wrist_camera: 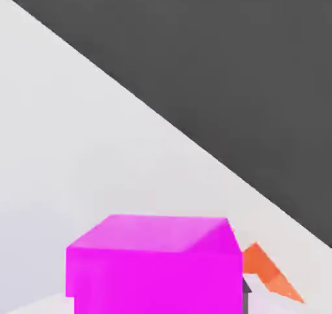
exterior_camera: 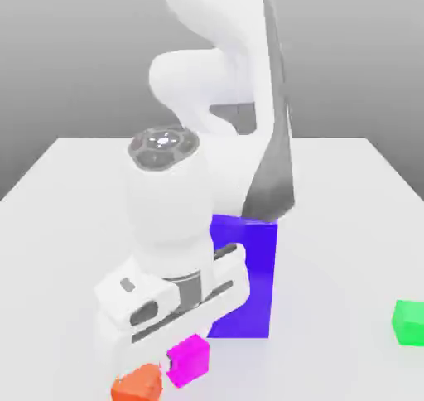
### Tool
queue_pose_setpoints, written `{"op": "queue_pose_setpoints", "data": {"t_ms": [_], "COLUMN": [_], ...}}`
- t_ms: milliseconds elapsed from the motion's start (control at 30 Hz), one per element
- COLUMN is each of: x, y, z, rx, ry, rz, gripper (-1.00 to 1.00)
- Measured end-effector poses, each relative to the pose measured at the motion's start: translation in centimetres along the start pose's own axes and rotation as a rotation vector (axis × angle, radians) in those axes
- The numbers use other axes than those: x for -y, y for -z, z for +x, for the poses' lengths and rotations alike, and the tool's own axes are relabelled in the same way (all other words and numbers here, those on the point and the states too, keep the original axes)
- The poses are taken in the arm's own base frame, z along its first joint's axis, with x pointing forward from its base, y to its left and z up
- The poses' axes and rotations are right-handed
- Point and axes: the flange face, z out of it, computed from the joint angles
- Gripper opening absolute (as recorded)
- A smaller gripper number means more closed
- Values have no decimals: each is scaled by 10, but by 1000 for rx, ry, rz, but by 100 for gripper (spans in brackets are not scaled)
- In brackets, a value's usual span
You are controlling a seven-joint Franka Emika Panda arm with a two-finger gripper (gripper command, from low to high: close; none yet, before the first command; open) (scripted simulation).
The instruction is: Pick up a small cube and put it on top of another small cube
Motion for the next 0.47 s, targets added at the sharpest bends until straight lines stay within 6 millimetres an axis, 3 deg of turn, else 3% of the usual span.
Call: {"op": "queue_pose_setpoints", "data": {"t_ms": [100,233,300,367,400,467], "x": [76,177,227,273,283,283], "y": [5,10,0,-29,-38,-38], "z": [-17,-61,-85,-109,-115,-115], "rx": [2,-2,-7,-13,-14,-14], "ry": [137,334,436,532,555,555], "rz": [-5,-18,-27,-35,-36,-36], "gripper": [-100,-100,-100,-100,100,100]}}
